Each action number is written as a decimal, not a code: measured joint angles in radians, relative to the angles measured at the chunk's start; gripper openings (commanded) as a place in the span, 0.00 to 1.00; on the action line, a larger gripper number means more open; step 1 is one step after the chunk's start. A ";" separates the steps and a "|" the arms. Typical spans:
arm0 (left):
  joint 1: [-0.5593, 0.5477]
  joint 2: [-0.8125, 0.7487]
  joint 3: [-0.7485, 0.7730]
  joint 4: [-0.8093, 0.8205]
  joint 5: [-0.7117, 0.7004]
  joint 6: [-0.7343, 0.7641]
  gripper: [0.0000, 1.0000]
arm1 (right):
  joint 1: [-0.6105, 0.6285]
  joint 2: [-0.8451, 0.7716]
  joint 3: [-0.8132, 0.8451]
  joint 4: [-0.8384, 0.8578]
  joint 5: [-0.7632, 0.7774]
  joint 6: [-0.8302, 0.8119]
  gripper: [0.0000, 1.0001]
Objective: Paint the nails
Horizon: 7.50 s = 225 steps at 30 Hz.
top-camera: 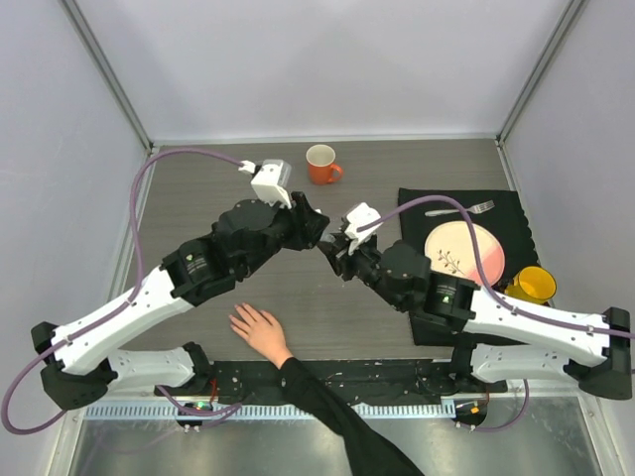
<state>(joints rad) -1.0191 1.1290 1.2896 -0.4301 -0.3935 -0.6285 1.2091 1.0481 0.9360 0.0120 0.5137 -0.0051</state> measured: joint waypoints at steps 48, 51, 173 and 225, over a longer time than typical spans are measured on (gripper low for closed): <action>0.045 0.098 -0.096 -0.488 0.114 -0.387 0.71 | -0.245 -0.510 -0.256 -0.108 0.021 0.142 0.01; -0.014 0.180 -0.127 -0.486 0.124 -0.454 0.72 | -0.245 -0.526 -0.242 -0.150 0.057 0.145 0.01; -0.368 0.648 -0.107 -0.214 0.223 1.048 0.00 | -0.245 -0.690 -0.104 -0.442 0.024 0.222 0.01; -0.152 -0.177 -0.177 0.473 0.150 0.111 0.01 | -0.246 -0.351 -0.166 0.005 -0.683 -0.026 0.01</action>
<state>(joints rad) -1.1709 0.9524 1.1122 0.0433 -0.2436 -0.5171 0.9630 0.6975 0.7700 0.0174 -0.1696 -0.0311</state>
